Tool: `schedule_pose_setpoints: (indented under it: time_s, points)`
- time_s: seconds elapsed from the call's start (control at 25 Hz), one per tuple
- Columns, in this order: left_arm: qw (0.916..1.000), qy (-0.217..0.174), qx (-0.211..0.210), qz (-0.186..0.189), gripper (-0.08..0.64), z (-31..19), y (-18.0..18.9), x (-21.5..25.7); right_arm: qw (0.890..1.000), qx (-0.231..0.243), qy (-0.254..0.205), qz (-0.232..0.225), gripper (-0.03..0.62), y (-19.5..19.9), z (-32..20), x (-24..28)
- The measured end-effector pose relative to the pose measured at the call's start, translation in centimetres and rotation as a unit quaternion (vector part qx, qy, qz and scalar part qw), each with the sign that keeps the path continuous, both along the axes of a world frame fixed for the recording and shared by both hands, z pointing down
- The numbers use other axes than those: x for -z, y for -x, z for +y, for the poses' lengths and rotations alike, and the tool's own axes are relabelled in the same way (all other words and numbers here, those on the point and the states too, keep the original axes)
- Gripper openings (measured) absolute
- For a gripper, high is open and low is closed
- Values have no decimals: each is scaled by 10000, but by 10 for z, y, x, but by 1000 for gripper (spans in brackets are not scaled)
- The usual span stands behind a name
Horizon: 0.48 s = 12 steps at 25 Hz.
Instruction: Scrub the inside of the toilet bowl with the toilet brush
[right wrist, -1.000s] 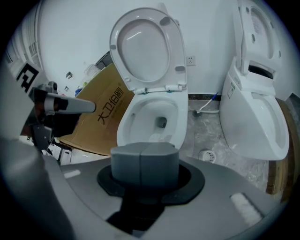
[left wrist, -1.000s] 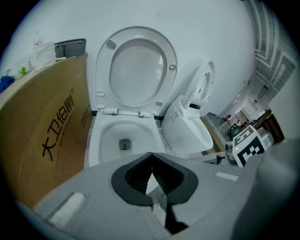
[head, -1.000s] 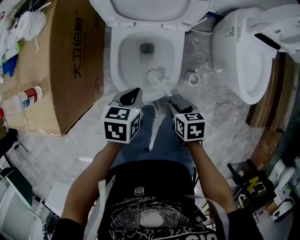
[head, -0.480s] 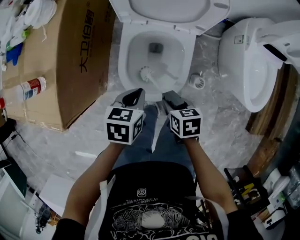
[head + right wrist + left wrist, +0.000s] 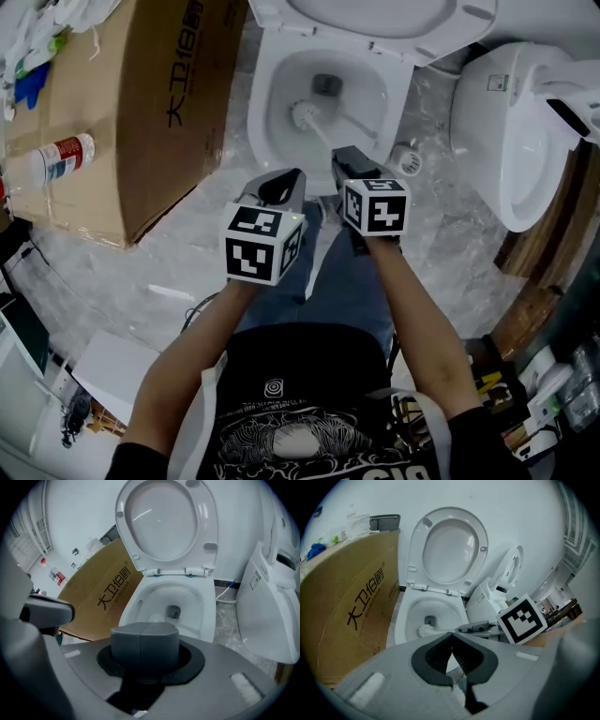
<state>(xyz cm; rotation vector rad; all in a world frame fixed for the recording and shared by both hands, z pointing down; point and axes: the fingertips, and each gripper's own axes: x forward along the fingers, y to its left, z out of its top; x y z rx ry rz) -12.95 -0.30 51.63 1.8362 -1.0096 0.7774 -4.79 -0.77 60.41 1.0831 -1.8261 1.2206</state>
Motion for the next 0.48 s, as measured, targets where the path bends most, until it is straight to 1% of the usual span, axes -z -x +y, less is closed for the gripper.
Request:
schedule_pose_setpoints:
  time_s: [0.16, 0.28, 0.48]
  points:
    - [10000, -10, -39, -48, -6, 0, 6, 1, 9998, -40, -183, 40, 150, 2, -28, -4]
    - [9999, 31, 20, -105, -6, 2, 15, 0, 9995, -86, -281, 89, 150, -2, -44, -5]
    - [9999, 36, 78, -140, -6, 0, 23, -1, 9983, -260, -466, 228, 150, -21, -66, -2]
